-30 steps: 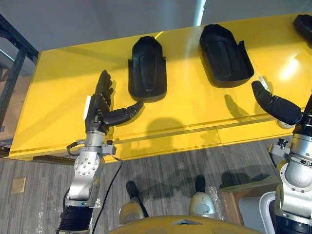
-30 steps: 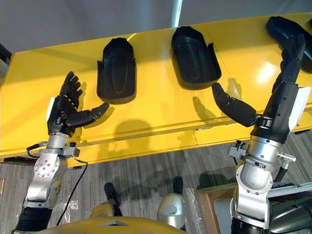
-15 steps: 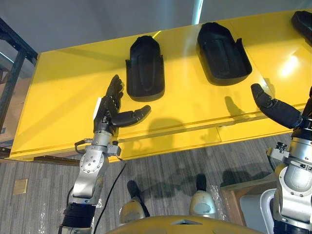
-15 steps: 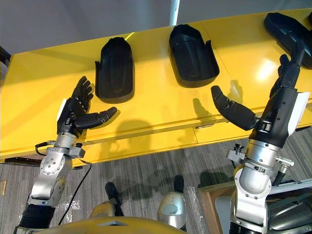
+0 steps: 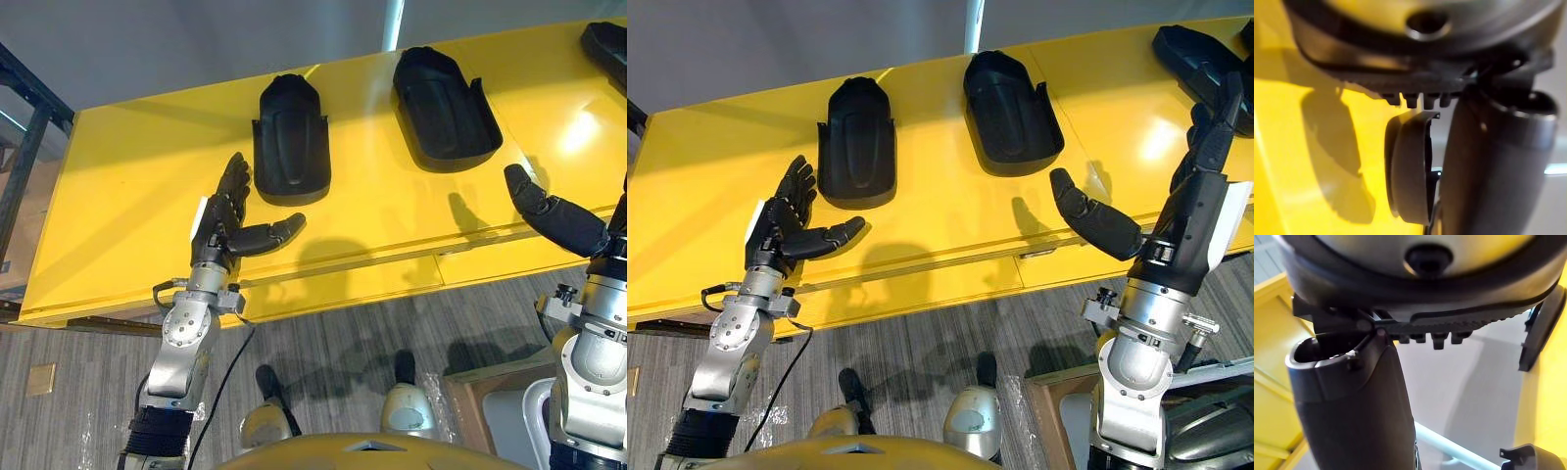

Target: Walk over and take three plastic housings, then place them on the shelf

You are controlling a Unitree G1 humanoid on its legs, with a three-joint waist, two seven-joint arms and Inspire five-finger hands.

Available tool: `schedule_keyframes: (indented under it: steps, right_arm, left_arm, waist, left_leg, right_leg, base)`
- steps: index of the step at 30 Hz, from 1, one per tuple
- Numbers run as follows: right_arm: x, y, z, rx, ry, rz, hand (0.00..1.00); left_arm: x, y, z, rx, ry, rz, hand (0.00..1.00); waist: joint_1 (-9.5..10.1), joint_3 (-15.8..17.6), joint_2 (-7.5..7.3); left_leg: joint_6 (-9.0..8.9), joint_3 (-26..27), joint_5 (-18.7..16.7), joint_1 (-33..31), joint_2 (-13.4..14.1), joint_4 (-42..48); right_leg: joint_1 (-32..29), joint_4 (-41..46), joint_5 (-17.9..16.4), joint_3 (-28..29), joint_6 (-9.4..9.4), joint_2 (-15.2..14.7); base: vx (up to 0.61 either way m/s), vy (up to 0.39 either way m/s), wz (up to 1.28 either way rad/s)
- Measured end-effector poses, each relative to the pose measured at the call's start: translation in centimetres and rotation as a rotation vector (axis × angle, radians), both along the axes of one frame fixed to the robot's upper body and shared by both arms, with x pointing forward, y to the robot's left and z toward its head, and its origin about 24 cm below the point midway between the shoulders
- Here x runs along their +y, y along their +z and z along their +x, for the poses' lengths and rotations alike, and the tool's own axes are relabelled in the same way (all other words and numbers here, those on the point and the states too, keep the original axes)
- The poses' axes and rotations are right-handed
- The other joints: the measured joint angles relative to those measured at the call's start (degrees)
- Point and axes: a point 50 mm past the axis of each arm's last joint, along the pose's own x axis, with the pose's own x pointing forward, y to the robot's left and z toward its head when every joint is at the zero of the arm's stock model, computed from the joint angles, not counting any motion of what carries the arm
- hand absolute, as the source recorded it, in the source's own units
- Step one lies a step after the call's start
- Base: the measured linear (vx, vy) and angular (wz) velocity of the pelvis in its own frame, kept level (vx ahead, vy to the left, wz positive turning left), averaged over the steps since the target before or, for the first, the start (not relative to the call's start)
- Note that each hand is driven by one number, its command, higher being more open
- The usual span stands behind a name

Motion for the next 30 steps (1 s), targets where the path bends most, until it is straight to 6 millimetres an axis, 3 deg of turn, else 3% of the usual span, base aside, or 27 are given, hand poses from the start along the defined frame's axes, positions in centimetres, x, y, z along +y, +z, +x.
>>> schedule_keyframes:
  steps: [30]
  right_arm:
    - [0.05, 0.03, 0.02, 0.011, 0.025, 0.014, 1.00]
  left_arm:
    - [-0.11, -0.42, 0.02, 0.032, -0.049, -0.016, 1.00]
  waist:
    - [-0.13, -0.5, -0.01]
  left_leg:
    - [-0.06, 0.6, -0.2, 1.1, 0.0, 0.0]
  right_leg:
    - [1.2, -1.0, 0.4, 0.2, 0.48, 0.0]
  base:
    - [0.00, 0.000, -0.01]
